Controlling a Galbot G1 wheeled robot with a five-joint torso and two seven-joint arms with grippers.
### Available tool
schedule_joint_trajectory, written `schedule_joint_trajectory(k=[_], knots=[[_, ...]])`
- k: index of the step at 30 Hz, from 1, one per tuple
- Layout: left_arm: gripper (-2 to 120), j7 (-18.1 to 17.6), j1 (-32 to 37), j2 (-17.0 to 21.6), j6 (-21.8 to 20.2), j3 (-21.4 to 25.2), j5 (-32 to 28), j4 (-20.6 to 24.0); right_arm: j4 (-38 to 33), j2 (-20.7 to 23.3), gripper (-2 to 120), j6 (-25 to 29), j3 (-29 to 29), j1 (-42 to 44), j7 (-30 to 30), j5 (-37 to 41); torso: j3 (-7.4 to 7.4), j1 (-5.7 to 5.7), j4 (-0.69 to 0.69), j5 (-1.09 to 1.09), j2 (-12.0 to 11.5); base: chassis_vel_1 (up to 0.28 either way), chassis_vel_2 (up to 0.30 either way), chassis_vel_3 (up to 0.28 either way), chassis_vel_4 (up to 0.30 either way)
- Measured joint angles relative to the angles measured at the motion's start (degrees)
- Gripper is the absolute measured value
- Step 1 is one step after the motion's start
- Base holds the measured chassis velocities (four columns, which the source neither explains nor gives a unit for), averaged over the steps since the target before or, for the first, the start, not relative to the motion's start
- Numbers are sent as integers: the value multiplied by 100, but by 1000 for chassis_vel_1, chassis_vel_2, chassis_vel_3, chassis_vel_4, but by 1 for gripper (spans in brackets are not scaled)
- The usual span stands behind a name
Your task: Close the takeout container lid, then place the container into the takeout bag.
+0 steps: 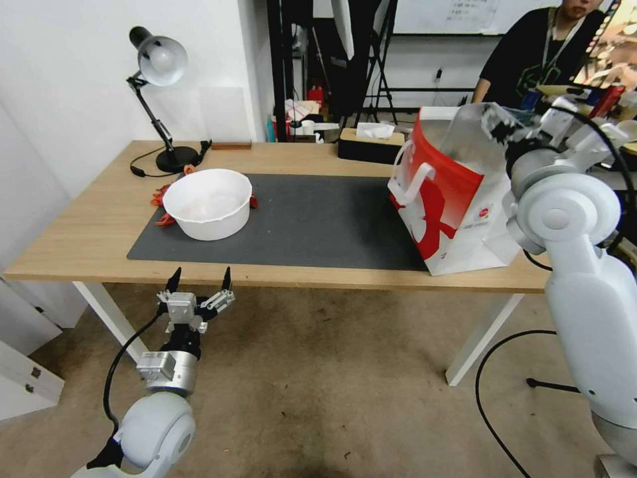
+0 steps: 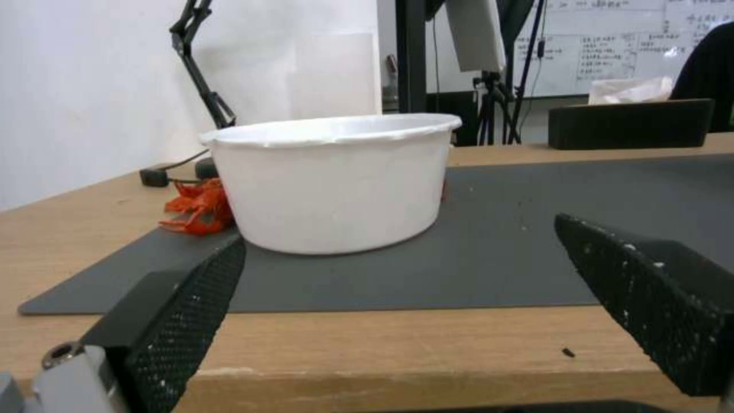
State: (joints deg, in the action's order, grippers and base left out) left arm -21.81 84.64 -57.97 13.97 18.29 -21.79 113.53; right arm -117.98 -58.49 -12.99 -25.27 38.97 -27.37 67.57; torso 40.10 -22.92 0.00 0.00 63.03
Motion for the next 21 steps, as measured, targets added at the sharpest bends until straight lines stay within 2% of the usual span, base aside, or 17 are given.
schedule_joint_trajectory(k=[3, 4, 7, 8, 10, 11, 14, 16, 18, 21], knots=[[100, -1, 7, -29, 0, 2, -1, 7, -300, 114, 93, 335, 150, 422, 817, -162, 0, 0, -1, 0, 0, 0, 0, 0, 0], [100, -1, 7, -29, 0, 2, -1, 7, -300, 114, 93, 335, 150, 422, 817, -162, 0, 0, -1, 0, 0, 0, 0, 0, 0], [100, -2, 20, -55, 0, 1, -1, 12, -665, 244, 100, 504, 380, 1072, 1539, -925, 0, 0, 1, -1, 0, 0, 0, 0, 0], [100, -2, 20, -55, 0, 1, -1, 12, -665, 244, 100, 504, 380, 1072, 1539, -925, 0, 0, 1, -1, 0, 0, 0, 0, 0], [100, -2, 25, -69, 0, 0, 0, 18, -894, 337, 100, 550, 472, 1580, 1833, -1741, 0, 0, 0, 1, 0, 0, 0, 0, 0], [100, -2, 25, -69, 0, 0, 0, 18, -894, 337, 100, 550, 472, 1580, 1833, -1741, 0, 0, 0, 1, 0, 0, 0, 0, 0], [100, -2, 32, -101, -5, -2, 1, 26, -1132, 387, 100, 643, 500, 2263, 1948, -3042, 0, 1, 0, 0, 0, 0, 0, 0, 0], [100, -2, 32, -107, -7, -4, 1, 27, -1160, 385, 100, 659, 499, 2390, 1941, -3301, -1, 1, 0, 0, 1, 0, 0, 0, 0], [100, -1, 31, -127, -14, -17, 1, 28, -1250, 289, 100, 732, 503, 2958, 1787, -4323, 0, 1, -1, 1, 0, 0, 0, 0, 0], [100, 0, 27, -135, -15, -24, 1, 28, -1326, 187, 100, 741, 532, 3235, 1611, -4719, 0, 1, -1, 0, 0, 0, 0, 0, 0]])
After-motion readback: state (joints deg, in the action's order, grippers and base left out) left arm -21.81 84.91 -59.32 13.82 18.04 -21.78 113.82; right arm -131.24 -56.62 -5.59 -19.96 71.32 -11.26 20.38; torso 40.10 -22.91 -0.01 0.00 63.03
